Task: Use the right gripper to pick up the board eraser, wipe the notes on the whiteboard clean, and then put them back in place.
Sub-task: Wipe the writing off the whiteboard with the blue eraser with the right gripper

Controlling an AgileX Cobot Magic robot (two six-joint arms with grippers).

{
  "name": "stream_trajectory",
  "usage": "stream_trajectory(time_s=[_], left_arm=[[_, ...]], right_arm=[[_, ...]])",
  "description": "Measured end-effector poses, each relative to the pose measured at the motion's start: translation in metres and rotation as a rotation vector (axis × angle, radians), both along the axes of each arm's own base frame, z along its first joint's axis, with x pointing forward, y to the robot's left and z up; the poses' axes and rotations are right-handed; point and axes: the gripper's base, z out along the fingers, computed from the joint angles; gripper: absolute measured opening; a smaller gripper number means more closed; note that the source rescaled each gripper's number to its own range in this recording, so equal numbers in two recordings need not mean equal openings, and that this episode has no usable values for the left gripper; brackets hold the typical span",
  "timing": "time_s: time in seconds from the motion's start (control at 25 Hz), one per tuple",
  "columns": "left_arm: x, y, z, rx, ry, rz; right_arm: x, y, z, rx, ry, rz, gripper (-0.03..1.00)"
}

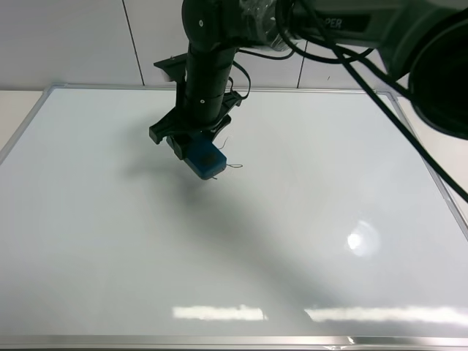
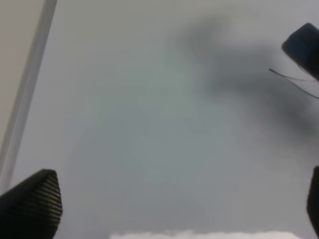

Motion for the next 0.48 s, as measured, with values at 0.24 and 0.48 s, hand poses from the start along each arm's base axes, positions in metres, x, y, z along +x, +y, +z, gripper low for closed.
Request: stream_trajectory(time_s=[0.24,0.48], left_arm=[[0.0,0.0,0.0,0.0,0.0,0.0],[0.0,0.0,0.0,0.0,0.0,0.0]], right_arm=[[-0.003,0.023,-0.021,-0.022,-0.008,0.026,0.01],[-0.002,0.028,-0.039,-0.05,0.004,0.015,0.01]])
